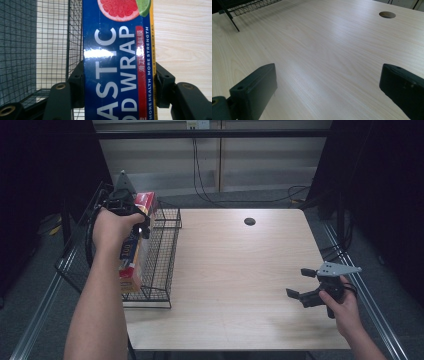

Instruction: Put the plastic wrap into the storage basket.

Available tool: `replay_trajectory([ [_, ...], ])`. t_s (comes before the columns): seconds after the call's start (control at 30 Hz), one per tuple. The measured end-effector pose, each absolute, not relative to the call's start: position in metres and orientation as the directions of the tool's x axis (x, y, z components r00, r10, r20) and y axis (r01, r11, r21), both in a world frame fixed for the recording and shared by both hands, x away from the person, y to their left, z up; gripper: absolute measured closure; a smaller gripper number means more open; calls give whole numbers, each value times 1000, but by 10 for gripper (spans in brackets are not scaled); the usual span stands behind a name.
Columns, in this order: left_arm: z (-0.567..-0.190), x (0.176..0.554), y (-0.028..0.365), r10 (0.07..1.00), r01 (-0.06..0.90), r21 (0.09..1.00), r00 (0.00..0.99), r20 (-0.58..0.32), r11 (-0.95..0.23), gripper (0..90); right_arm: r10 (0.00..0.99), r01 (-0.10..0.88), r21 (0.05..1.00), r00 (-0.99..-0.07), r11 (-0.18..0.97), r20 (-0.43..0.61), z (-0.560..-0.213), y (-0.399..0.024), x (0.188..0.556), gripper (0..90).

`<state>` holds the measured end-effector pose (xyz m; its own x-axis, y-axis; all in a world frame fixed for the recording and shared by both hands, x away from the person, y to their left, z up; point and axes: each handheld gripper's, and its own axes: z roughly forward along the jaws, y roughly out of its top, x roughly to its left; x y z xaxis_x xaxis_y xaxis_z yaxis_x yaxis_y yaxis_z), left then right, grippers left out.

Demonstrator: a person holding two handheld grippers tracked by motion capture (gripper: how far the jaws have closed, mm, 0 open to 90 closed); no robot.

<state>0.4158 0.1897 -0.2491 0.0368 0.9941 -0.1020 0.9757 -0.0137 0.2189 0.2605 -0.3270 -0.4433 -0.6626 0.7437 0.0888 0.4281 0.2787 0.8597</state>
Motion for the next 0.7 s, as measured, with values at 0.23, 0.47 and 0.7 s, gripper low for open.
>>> replay_trajectory([
  [0.23,-251,416,200,995,976,216,14,-98,7,427,745,427,860,-661,280,86,-443,-327,261,9],
  [0.47,-248,415,209,996,975,222,10,-91,10,427,743,429,858,-664,281,89,-444,-326,261,9],
  [0.7,-247,415,218,997,974,228,13,-79,6,427,742,428,858,-665,285,86,-444,-325,261,9],
])
